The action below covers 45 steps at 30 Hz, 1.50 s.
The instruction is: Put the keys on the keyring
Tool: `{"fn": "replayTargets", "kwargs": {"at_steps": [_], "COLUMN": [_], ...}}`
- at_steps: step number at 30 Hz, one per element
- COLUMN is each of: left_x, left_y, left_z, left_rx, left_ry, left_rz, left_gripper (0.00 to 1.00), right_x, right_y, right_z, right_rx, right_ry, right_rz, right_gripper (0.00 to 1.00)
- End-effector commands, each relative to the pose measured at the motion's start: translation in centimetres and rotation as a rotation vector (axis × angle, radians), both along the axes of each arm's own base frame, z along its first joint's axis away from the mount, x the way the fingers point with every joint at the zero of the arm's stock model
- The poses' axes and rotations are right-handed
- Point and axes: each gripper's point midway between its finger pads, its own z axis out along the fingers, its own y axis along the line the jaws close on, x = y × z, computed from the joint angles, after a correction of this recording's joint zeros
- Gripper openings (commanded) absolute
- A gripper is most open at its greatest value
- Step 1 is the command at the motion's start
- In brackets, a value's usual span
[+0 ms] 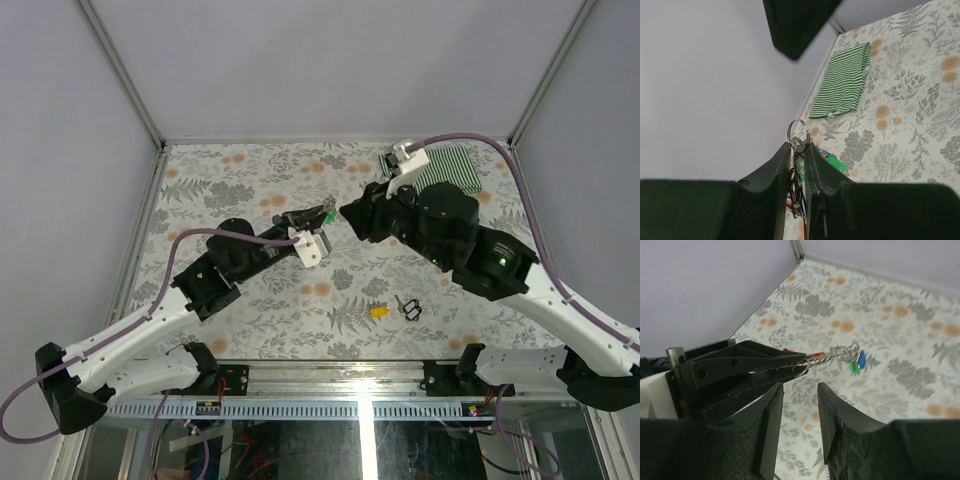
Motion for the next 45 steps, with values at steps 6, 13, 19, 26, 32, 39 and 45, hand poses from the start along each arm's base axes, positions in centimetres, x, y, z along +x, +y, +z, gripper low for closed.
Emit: {"fn": "replayTargets", "kwargs": {"at_steps": [6, 13, 19, 26, 32, 39, 45], "left_x": [-0.9, -1.8, -2.1, -2.4, -2.5, -2.5, -2.5], "left_y": [0.9, 0.7, 0.1, -0.2, -0.2, -0.3, -0.3], "left_z": [4.4, 4.0, 4.0, 4.1, 4.1, 4.0, 4.1], "left_rx": [-0.076, -0.057, -0.046, -0.043, -0.035, -0.028, -0.026], "left_ry": [-0.199, -0.242, -0.257, -0.264, -0.267, -0.276, -0.279], "left_rz": [0.005, -0.022, -0.039, -0.052, -0.054, -0.052, -0.051], "left_gripper": [0.0, 0.0, 0.0, 0.0, 0.0, 0.0, 0.0], "right_x": [0.8, 1.5, 1.3, 1.2, 1.2, 1.3, 1.4], "right_y": [2.3, 2.1, 3.2, 3.8, 4.2, 4.0, 4.0], "right_z": [-0.3, -0.7, -1.8, -3.0, -3.4, -3.9, -4.1], "right_rx": [0.234, 0.267, 0.261, 0.241, 0.236, 0.231, 0.231], "right_ry": [0.332, 0.397, 0.452, 0.493, 0.511, 0.524, 0.532], "right_rz": [0.004, 0.025, 0.074, 0.096, 0.108, 0.101, 0.105], "right_gripper": [0.39, 0.4, 0.42, 0.4, 0.34, 0.28, 0.22]}}
